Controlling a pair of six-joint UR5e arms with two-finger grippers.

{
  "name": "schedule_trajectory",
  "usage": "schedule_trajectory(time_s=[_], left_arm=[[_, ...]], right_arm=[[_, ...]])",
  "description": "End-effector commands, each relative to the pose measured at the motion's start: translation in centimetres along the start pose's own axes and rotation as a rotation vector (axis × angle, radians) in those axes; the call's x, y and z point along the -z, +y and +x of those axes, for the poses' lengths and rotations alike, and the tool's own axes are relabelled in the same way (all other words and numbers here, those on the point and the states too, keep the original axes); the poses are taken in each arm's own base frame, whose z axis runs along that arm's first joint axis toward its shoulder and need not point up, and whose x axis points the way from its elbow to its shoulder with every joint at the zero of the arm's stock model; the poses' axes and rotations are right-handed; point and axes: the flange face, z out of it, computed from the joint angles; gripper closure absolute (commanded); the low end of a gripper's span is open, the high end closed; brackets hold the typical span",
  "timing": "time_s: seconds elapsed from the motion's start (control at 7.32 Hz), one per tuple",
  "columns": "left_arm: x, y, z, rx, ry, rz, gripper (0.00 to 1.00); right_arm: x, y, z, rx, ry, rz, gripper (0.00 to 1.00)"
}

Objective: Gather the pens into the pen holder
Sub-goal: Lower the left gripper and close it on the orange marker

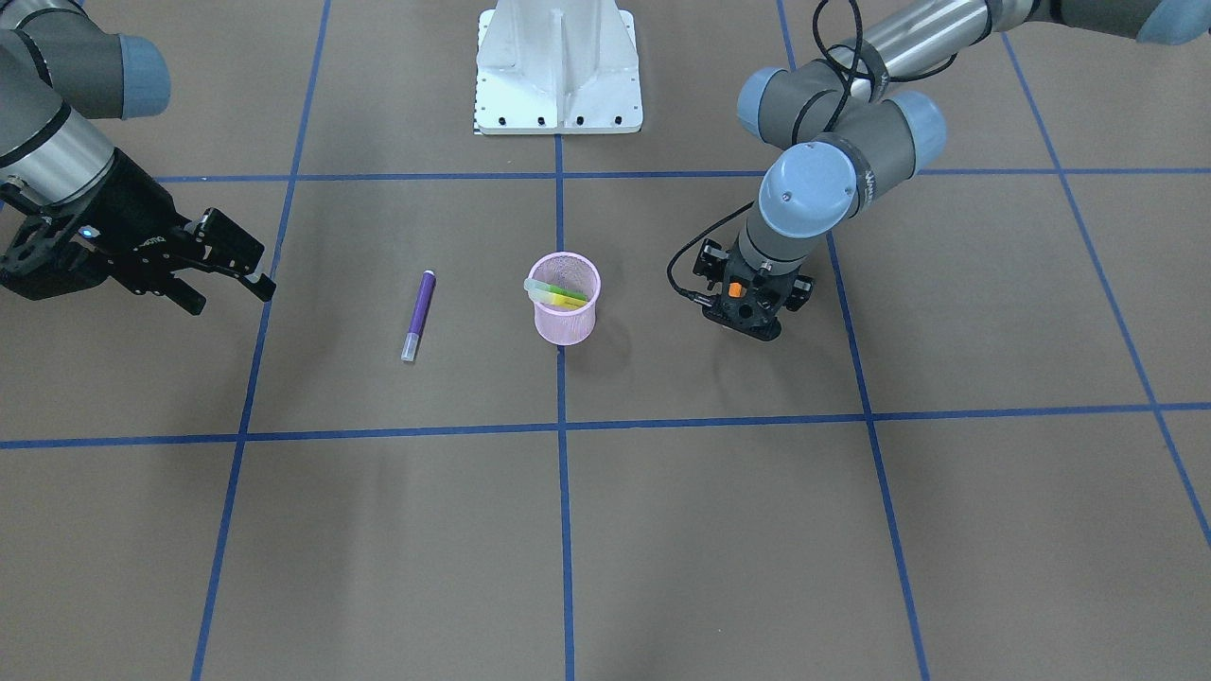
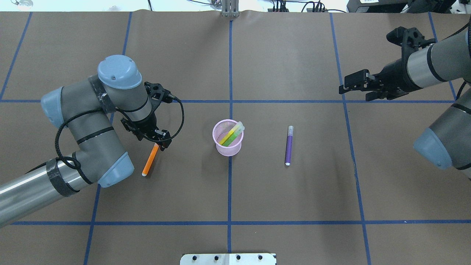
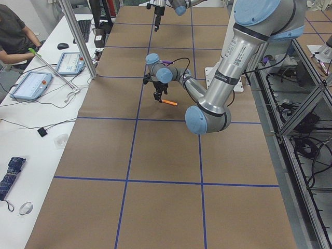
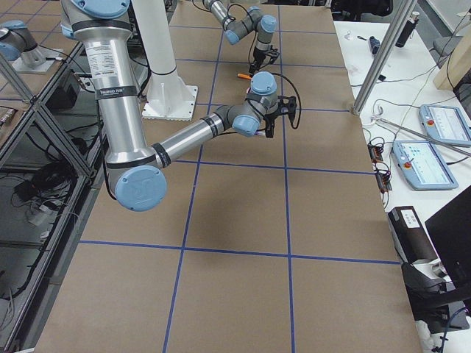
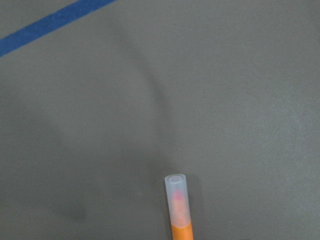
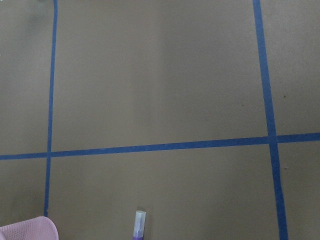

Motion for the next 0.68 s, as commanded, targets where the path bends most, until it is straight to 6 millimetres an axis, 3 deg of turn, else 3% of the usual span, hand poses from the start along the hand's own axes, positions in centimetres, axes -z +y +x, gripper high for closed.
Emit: schedule_trajectory(time_s=[0.0, 0.14, 0.55], left_arm=[[-1.24, 0.48, 0.99, -0.007, -0.001, -0.019, 0.22], [-1.37, 0.56, 1.15, -0.005, -0.001, -0.021, 0.33], [-2.01, 0.49, 0.69, 0.005, -0.009, -0.031, 0.42]], right_arm=[[-0.02, 0.02, 0.01, 0.001, 0.000, -0.001, 0.02], [0.00, -0.02, -0.07, 0.000, -0.001, 0.001, 0.02], [-0.02, -0.08, -0.25, 0.002, -0.001, 0.008, 0.02]])
